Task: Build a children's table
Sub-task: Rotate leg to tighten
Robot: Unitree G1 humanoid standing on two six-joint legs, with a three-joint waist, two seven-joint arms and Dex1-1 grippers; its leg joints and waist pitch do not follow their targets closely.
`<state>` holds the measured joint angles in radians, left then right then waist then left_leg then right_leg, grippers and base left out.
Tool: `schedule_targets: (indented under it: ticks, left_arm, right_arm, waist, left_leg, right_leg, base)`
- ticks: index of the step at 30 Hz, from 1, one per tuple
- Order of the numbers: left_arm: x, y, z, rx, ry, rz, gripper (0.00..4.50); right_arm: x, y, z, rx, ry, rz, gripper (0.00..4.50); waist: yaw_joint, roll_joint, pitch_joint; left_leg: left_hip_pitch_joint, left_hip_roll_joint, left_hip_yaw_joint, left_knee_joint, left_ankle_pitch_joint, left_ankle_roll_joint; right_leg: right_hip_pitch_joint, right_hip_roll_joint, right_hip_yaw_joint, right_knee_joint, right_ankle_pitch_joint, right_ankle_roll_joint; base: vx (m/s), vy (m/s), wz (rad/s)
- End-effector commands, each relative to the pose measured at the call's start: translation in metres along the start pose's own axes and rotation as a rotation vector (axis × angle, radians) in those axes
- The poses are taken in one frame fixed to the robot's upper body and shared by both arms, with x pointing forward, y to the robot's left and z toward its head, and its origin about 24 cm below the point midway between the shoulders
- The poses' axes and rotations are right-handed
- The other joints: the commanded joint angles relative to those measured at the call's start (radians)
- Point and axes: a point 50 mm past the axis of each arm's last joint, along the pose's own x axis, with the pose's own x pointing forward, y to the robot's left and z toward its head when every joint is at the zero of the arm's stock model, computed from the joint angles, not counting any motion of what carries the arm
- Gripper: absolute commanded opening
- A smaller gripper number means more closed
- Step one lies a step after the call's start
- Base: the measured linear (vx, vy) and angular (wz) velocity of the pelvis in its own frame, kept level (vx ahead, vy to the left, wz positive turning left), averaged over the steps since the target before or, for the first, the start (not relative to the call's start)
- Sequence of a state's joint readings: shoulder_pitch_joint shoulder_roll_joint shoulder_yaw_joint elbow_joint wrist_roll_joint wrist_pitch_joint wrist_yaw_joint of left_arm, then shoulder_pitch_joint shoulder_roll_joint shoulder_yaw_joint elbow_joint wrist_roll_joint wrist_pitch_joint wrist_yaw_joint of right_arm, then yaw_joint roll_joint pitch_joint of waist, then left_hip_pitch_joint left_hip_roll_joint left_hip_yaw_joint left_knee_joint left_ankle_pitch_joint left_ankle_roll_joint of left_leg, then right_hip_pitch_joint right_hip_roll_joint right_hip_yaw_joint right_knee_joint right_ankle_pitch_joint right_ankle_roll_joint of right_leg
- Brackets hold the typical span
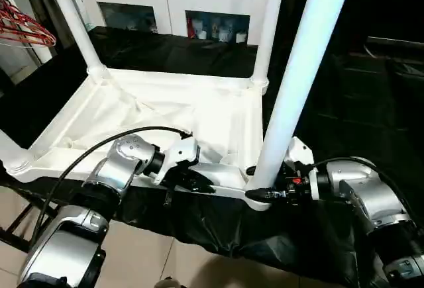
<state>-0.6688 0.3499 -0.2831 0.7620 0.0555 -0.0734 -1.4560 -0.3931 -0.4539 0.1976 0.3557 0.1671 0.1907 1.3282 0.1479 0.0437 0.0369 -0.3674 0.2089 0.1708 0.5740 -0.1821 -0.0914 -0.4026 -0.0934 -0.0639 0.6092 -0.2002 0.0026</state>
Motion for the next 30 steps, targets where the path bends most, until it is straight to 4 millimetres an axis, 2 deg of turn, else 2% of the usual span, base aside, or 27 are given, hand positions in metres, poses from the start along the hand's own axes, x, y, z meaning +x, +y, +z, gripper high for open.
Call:
schedule_targets:
  ticks: [1,2,7,11,12,14,16,19,22,23,29,30]
  left_arm:
    - [-0.012,0.009,0.014,0.04,-0.056,0.094,0.0]
    - [-0.013,0.009,0.014,0.037,-0.062,0.099,0.0]
    - [-0.014,0.009,0.013,0.03,-0.072,0.124,0.0]
    - [-0.01,0.013,0.013,0.014,-0.092,0.204,0.0]
    - [-0.006,0.016,0.015,0.005,-0.098,0.258,0.0]
    - [-0.003,0.018,0.017,-0.009,-0.108,0.299,0.0]
    - [0.005,0.021,0.021,-0.025,-0.132,0.342,0.0]
    - [0.013,0.023,0.025,-0.027,-0.142,0.37,0.0]
    - [0.031,0.026,0.033,-0.038,-0.157,0.422,0.0]
    - [0.037,0.028,0.037,-0.04,-0.159,0.441,0.0]
    - [0.062,0.033,0.055,-0.049,-0.173,0.534,0.0]
    - [0.065,0.034,0.059,-0.045,-0.174,0.553,0.0]
  right_arm:
    - [0.016,0.014,-0.013,0.049,0.047,0.139,2.43]
    - [0.017,0.015,-0.013,0.052,0.044,0.142,2.43]
    - [0.018,0.017,-0.015,0.059,0.028,0.128,2.43]
    - [0.022,0.012,-0.016,0.047,-0.013,0.021,2.43]
    - [0.025,0.005,-0.017,0.055,-0.037,-0.082,2.43]
    - [0.027,-0.001,-0.018,0.07,-0.054,-0.168,2.4]
    - [0.032,-0.008,-0.02,0.107,-0.07,-0.28,2.37]
    - [0.036,-0.012,-0.023,0.138,-0.079,-0.357,2.21]
    - [0.049,-0.016,-0.026,0.201,-0.103,-0.49,2.06]
    - [0.055,-0.017,-0.027,0.222,-0.115,-0.536,2.03]
    - [0.082,-0.023,-0.025,0.318,-0.143,-0.748,1.99]
    - [0.086,-0.024,-0.023,0.331,-0.147,-0.776,1.99]
  waist:
    - [0.002,-0.012,-0.063]
    - [0.002,-0.017,-0.063]
    - [0.002,-0.015,-0.062]
    - [0.003,-0.015,-0.061]
    - [0.001,-0.014,-0.059]
    - [-0.004,-0.013,-0.056]
    - [-0.011,-0.013,-0.054]
    - [-0.016,-0.013,-0.056]
    - [-0.018,-0.009,-0.056]
    - [-0.019,-0.008,-0.056]
    - [-0.029,-0.008,-0.05]
    - [-0.032,-0.007,-0.049]
  left_leg:
    - [0.005,0.02,0.003,-0.053,-0.131,0.091]
    - [0.005,0.02,0.003,-0.053,-0.128,0.092]
    - [0.005,0.02,0.003,-0.053,-0.132,0.09]
    - [0.005,0.02,0.003,-0.054,-0.14,0.086]
    - [0.005,0.021,0.003,-0.056,-0.158,0.075]
    - [0.004,0.019,0.001,-0.061,-0.19,0.049]
    - [0.007,0.018,0.0,-0.066,-0.218,0.026]
    - [0.008,0.016,0.0,-0.064,-0.208,0.023]
    - [0.005,0.014,-0.001,-0.064,-0.194,0.024]
    - [0.008,0.015,0.0,-0.064,-0.197,0.022]
    - [0.01,0.014,-0.002,-0.074,-0.259,0.004]
    - [0.014,0.012,-0.003,-0.075,-0.274,-0.003]
  right_leg:
    - [0.059,-0.048,0.033,-0.052,0.012,-0.276]
    - [0.06,-0.047,0.033,-0.051,0.014,-0.275]
    - [0.058,-0.048,0.033,-0.051,-0.003,-0.273]
    - [0.057,-0.048,0.033,-0.053,-0.015,-0.27]
    - [0.055,-0.049,0.034,-0.056,-0.042,-0.266]
    - [0.056,-0.052,0.034,-0.061,-0.109,-0.252]
    - [0.055,-0.052,0.035,-0.071,-0.182,-0.227]
    - [0.053,-0.05,0.037,-0.072,-0.173,-0.217]
    - [0.055,-0.047,0.035,-0.07,-0.148,-0.216]
    - [0.052,-0.047,0.036,-0.072,-0.149,-0.216]
    - [0.048,-0.049,0.038,-0.084,-0.246,-0.185]
    - [0.047,-0.049,0.037,-0.088,-0.271,-0.18]
  base:
    - [0.0,0.0,0.0]
    - [0.0,0.0,0.0]
    - [0.0,0.0,0.0]
    - [0.0,0.0,0.0]
    - [0.0,0.0,0.0]
    - [0.0,0.0,0.0]
    - [0.0,0.0,0.0]
    - [0.0,0.0,0.0]
    - [0.0,0.0,0.0]
    - [0.0,0.0,0.0]
    - [0.0,0.0,0.0]
    - [0.0,0.0,0.0]
